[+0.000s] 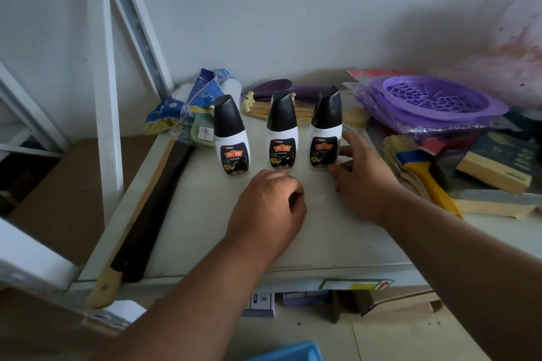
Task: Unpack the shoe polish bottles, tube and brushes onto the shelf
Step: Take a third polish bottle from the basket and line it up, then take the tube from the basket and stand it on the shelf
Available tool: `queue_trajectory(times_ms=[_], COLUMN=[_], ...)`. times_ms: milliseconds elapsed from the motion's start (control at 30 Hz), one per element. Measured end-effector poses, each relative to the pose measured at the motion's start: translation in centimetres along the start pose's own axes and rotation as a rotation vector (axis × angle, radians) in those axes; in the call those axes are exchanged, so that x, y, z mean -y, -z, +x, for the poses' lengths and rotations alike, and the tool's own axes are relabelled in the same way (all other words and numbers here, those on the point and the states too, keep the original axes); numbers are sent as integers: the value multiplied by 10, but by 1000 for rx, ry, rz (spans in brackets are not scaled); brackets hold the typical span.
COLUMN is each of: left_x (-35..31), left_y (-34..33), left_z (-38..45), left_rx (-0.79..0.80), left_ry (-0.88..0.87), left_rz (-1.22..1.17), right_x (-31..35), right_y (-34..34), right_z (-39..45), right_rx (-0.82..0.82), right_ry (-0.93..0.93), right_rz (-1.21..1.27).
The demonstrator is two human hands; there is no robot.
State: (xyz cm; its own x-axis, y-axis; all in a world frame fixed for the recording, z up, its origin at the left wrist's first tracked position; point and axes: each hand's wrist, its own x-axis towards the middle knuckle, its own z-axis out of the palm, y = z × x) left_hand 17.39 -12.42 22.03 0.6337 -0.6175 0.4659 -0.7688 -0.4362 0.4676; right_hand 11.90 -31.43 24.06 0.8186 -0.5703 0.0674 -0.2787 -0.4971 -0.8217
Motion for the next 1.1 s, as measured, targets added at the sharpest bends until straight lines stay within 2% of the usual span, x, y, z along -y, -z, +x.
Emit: queue_trajectory(times_ms=[100,167,333,433,533,633,800,900,1033,1100], left_x=[-10,-20,-41,-45,-32,-7,26,43,67,76], left_y=[12,22,50,49,28,-1,-55,-84,-109,-116], left_z=[-21,-43,-105,-156,-211,-249,-285,-293,-286,-282], left_rx=[0,8,58,90,325,553,667,767,901,940], left_ry=[19,55,173,261,302,434,660,671,630,631], left_rz=[4,10,-73,-64,9,75,0,-29,-20,-35], right_x=[3,8,29,24,-13,-63,-137,-173,-205,-216], right_y=[-1,-4,-12,-29,-54,-83,-128,-150,-172,-178], right_z=[-28,-58,-142,-189,-223,-241,-257,-263,-265,-264], right_rx=[-52,-52,184,299,467,592,619,630,752,763], right_ry=[-71,-43,197,252,163,17,-147,-228,-335,-355], right_rz=[-36,-70,-166,-165,-246,-396,-434,-536,-733,-777])
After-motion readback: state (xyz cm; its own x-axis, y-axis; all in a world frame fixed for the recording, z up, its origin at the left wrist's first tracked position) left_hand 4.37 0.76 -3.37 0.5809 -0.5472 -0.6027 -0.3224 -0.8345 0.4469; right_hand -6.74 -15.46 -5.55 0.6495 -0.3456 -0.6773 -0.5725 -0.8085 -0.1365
